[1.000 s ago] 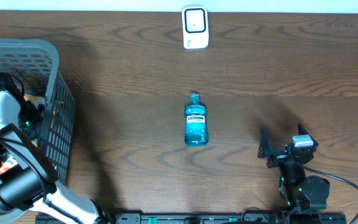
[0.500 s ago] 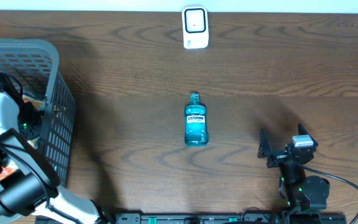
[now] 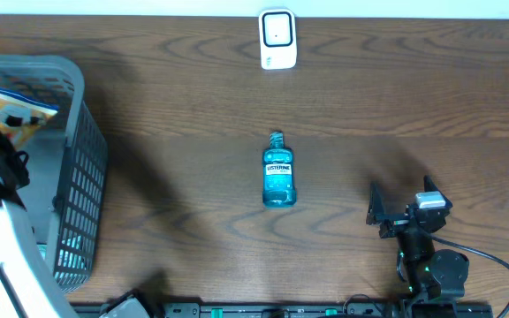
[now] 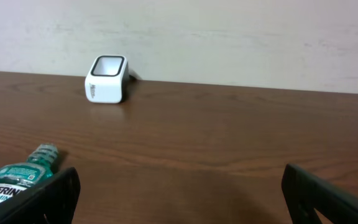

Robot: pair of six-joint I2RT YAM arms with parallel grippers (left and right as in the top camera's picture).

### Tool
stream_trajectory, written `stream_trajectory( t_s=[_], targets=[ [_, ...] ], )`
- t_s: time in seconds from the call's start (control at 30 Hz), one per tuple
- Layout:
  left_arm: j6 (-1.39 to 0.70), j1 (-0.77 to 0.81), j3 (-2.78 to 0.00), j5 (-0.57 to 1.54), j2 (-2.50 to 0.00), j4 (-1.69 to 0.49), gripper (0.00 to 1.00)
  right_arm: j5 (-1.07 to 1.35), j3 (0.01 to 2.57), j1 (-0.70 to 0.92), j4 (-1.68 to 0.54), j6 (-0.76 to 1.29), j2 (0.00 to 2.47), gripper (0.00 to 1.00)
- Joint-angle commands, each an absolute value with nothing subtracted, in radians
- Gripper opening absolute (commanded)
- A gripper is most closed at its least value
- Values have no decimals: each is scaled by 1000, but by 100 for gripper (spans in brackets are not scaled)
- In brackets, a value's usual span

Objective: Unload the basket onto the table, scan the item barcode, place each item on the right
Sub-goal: 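Lift the wipes packet out and carry it beside the Listerine bottle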

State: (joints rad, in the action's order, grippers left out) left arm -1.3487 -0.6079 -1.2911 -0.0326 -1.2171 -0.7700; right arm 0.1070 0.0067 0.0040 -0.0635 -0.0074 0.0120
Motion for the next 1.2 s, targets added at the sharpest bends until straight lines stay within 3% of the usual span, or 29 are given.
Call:
stream_trajectory(
  t_s=[0.0, 0.13, 0.27, 0.47, 0.67, 0.83, 0.97, 1.17],
  targets=[
    [-1328, -612, -1309, -49, -1115, -760, 7, 103, 6, 6, -68, 6, 7, 99],
    [-1328, -612, -1309, 16, -1025, -753, 7, 103, 6, 6, -68, 6, 7, 99],
    [-1324, -601, -1309, 234, -985, -740, 7, 103, 6, 6, -68, 6, 7, 99],
    [-1150, -471, -1309, 498, -999, -735, 7, 103, 6, 6, -68, 6, 7, 99],
    [-885, -149, -1309, 454, -1032, -739, 8, 103, 6, 6, -68, 6, 7, 99],
    [-733, 121, -1308, 231, -1100, -792, 7, 103, 6, 6, -68, 6, 7, 99],
    [-730, 288, -1301, 8, -1198, -882, 7, 103, 6, 6, -68, 6, 7, 99],
    [-823, 389, -1275, -19, -1409, -967, 7, 103, 6, 6, -68, 6, 7, 99]
  ],
)
